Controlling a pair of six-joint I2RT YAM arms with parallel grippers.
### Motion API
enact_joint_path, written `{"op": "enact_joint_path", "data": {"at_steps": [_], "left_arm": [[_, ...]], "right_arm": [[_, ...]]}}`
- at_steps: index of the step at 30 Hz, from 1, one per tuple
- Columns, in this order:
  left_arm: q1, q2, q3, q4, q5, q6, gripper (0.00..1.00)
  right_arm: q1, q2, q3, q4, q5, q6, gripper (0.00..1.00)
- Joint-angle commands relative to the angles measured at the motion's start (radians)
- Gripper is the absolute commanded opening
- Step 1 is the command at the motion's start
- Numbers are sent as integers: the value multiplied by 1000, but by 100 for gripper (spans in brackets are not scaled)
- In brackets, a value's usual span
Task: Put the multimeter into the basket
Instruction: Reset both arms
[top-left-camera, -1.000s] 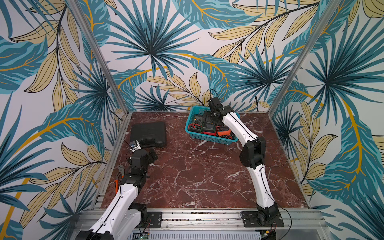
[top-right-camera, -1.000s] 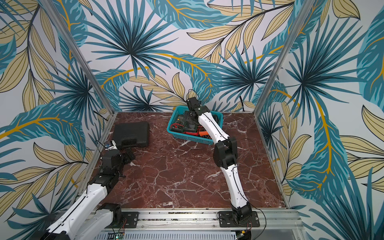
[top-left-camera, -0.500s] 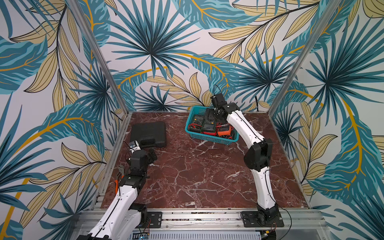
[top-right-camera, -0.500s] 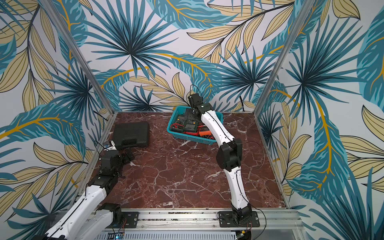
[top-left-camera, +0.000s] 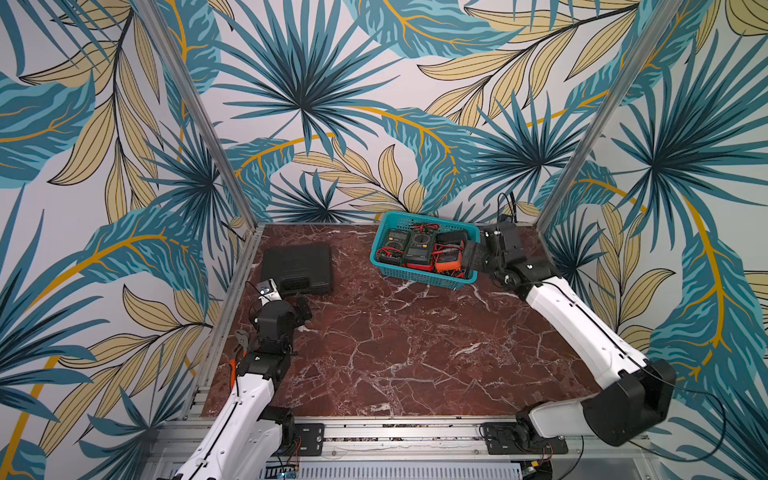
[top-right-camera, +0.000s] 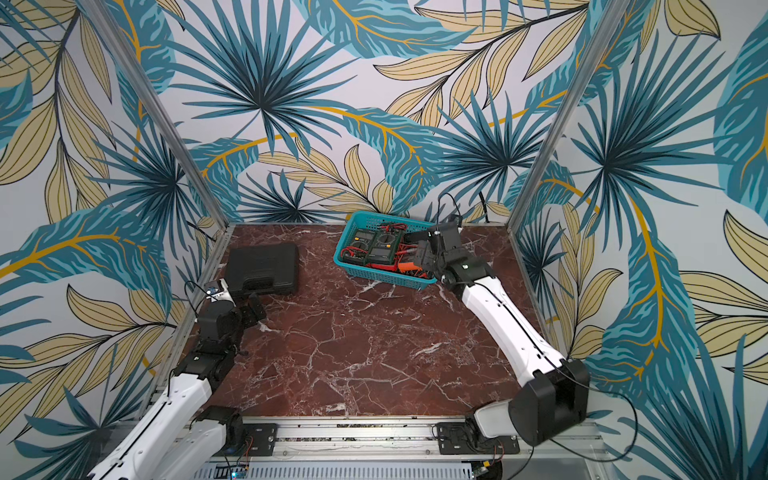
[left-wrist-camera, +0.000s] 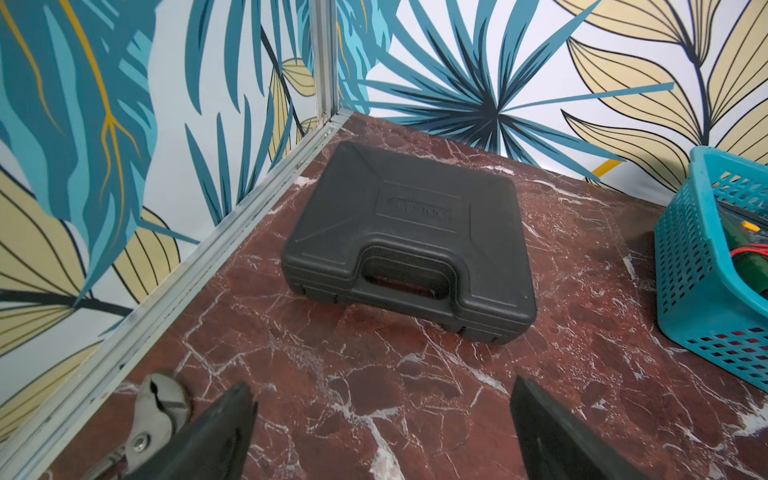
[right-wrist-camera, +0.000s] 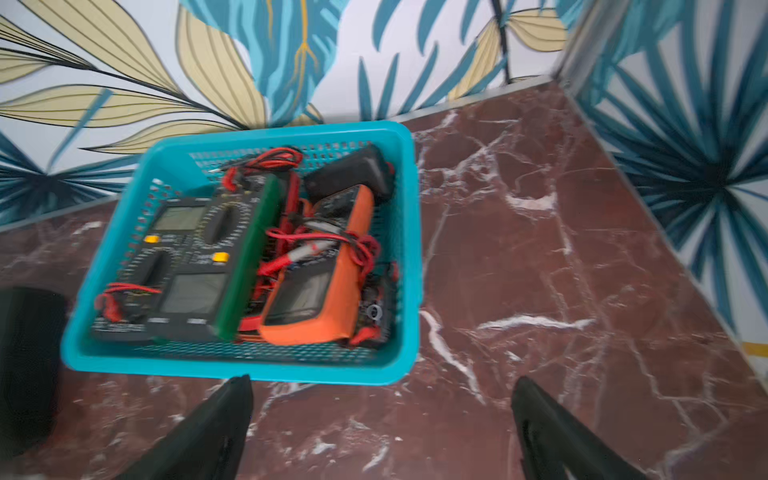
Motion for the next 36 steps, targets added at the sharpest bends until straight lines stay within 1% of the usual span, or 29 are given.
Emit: {"op": "enact_joint_path", "data": {"at_steps": [1,3,4,6,8,12,17,19,21,22,26,31,36], "left_arm": [[8,3,-44,122,4,86,100],[8,21,-72,192,6,123,100],[8,29,-87,229,8,140,100],[7,59,-122,325,16,177,100],[8,93,-149,406,33,199,100],[9,182,-190,570,76,227,100],[12,345,-207,784,88,281,100],[14,398,-204,858,105,303,100],[17,443,-196,908,120,312,100],[18,470,-188,935,125,317,100],[24,553,-151,987,148,331,100],[38,673,-127,1071,168,343,100],[63,790,-120,1182,186,327,100]], "right_arm": [[2,-136,-217,203,169,-112,99],[1,-214,-359,289,220,-183,99],[1,-238,-411,366,238,-213,100],[-2,-275,-518,462,283,-276,99],[-10,-292,-606,559,297,-321,99],[-52,-277,-733,747,225,-358,99],[-125,-172,-852,1054,145,-407,99],[-155,-117,-879,1178,97,-423,99],[-177,-62,-882,1249,61,-433,99],[-179,-46,-875,1262,53,-438,100],[-203,14,-870,1349,-67,-419,99],[-208,112,-864,1425,-123,-437,99],[-229,156,-884,1492,-193,-439,100]]}}
